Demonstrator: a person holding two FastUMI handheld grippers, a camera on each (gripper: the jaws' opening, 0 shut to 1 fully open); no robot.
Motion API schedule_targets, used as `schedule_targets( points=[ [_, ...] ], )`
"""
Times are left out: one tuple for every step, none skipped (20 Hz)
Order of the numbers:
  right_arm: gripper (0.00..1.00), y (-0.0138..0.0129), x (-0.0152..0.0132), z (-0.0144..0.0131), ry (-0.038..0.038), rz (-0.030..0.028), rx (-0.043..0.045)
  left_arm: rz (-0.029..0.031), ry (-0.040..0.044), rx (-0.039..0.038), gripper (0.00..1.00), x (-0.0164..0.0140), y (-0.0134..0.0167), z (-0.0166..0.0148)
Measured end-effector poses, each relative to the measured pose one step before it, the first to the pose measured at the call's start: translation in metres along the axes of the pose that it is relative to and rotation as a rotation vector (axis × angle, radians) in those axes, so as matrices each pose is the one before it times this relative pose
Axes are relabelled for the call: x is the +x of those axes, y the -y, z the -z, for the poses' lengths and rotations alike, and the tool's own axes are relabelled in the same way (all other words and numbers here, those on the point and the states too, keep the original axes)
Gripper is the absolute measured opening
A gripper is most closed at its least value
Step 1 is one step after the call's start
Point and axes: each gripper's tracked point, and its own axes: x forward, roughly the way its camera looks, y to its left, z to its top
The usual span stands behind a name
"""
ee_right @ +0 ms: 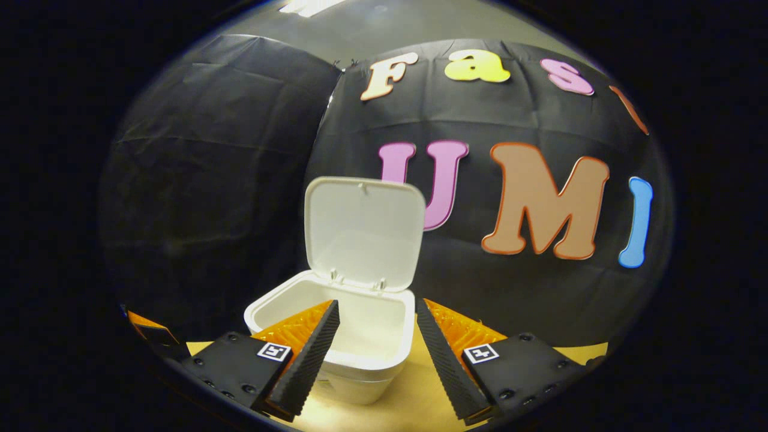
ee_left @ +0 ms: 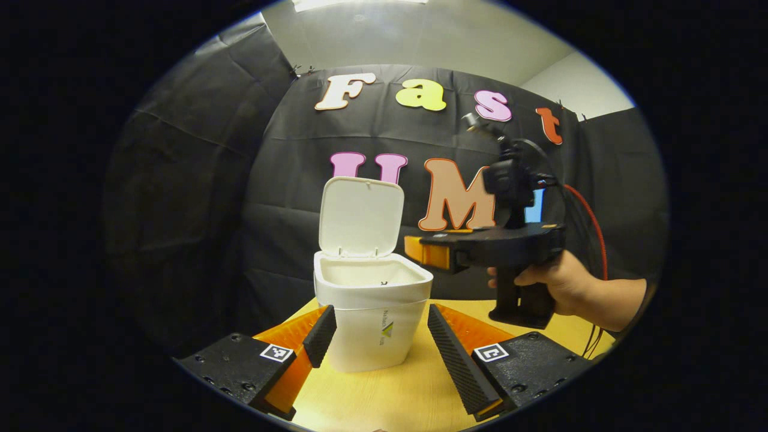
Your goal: Press the lid of the desktop garbage bin to open it, pick up the crumpled paper on the desktop and throw it into the bin, then pick up the pop can on the desktop and drop it into the bin, and finally close the garbage bin lid.
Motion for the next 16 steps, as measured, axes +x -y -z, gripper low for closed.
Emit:
schedule_targets(
  points=[
    [0.91, 0.01419, -0.01508, -0.00999, 0.0404, 0.02463, 0.00971, 0.0096, 0.00692, 0.00255, 0.93, 0.00101, 0.00805, -0.00228],
    [0.92, 0.01186, -0.01479, -0.00856, 0.03813, 0.02483, 0.01247, 0.01182, 0.00695, 0.00276, 0.93, 0.00049, 0.00909, -0.00199],
    [0.99, 0.01571, -0.01628, -0.01019, 0.03483, 0.02848, 0.01125, 0.0113, 0.00703, 0.00372, 0.93, 0.00216, 0.00892, -0.0026],
    [0.96, 0.01783, -0.01524, -0.00984, 0.03763, 0.03194, 0.00859, 0.01231, 0.00785, 0.00499, 0.93, 0.00305, 0.00889, -0.0022],
    [0.97, 0.01851, -0.01539, -0.01057, 0.03027, 0.03406, 0.0117, 0.01019, 0.00716, 0.0071, 0.93, 0.00348, 0.00994, -0.00296],
    [1.0, 0.02138, -0.01617, -0.00574, 0.02227, 0.03637, 0.00915, 0.0135, 0.00908, 0.00649, 0.93, 0.00354, 0.00948, -0.00136],
    [0.96, 0.0192, -0.01346, -0.0063, 0.01572, 0.03251, 0.00878, 0.01708, 0.00561, 0.00411, 0.93, 0.00423, 0.01237, -0.00084],
    [0.96, 0.02182, -0.01369, -0.0032, 0.00881, 0.03494, 0.00268, 0.01913, 0.00258, 0.00283, 0.93, 0.00412, 0.01342, 0.00072],
    [0.96, 0.02282, -0.01321, -0.00334, 0.01312, 0.04378, -0.00005, 0.01957, 0.00093, 0.00058, 0.93, 0.00441, 0.01186, 0.0013],
    [0.96, 0.02507, -0.01464, -0.00186, 0.00909, 0.04277, -0.00415, 0.0199, -0.00117, -0.00196, 0.93, 0.00347, 0.0128, 0.00212],
    [0.96, 0.02145, -0.01332, -0.00071, 0.0091, 0.03814, -0.00139, 0.01871, -0.00343, -0.0024, 0.93, 0.00335, 0.01311, 0.00254],
    [0.96, 0.0231, -0.01258, 0.00097, 0.005, 0.03971, 0.00074, 0.01643, -0.00194, -0.00175, 0.93, 0.00449, 0.01137, 0.00412],
    [0.96, 0.02043, -0.01056, 0.00151, -0.00156, 0.03281, -0.0007, 0.01615, -0.00208, 0.00123, 0.93, 0.00373, 0.01233, 0.00263],
    [0.96, 0.02124, -0.01182, 0.00333, 0.00079, 0.03501, 0.00249, 0.01353, -0.0049, 0.00086, 0.93, 0.00425, 0.01153, 0.0044],
    [0.96, 0.01796, -0.00895, 0.00262, -0.00737, 0.02923, 0.00192, 0.0156, -0.00427, 0.00073, 0.93, 0.00392, 0.01207, 0.00404],
    [0.96, 0.01766, -0.00854, 0.00306, -0.00558, 0.02709, 0.00403, 0.0116, -0.00747, 0.00187, 0.93, 0.00399, 0.01082, 0.00586]
  ],
)
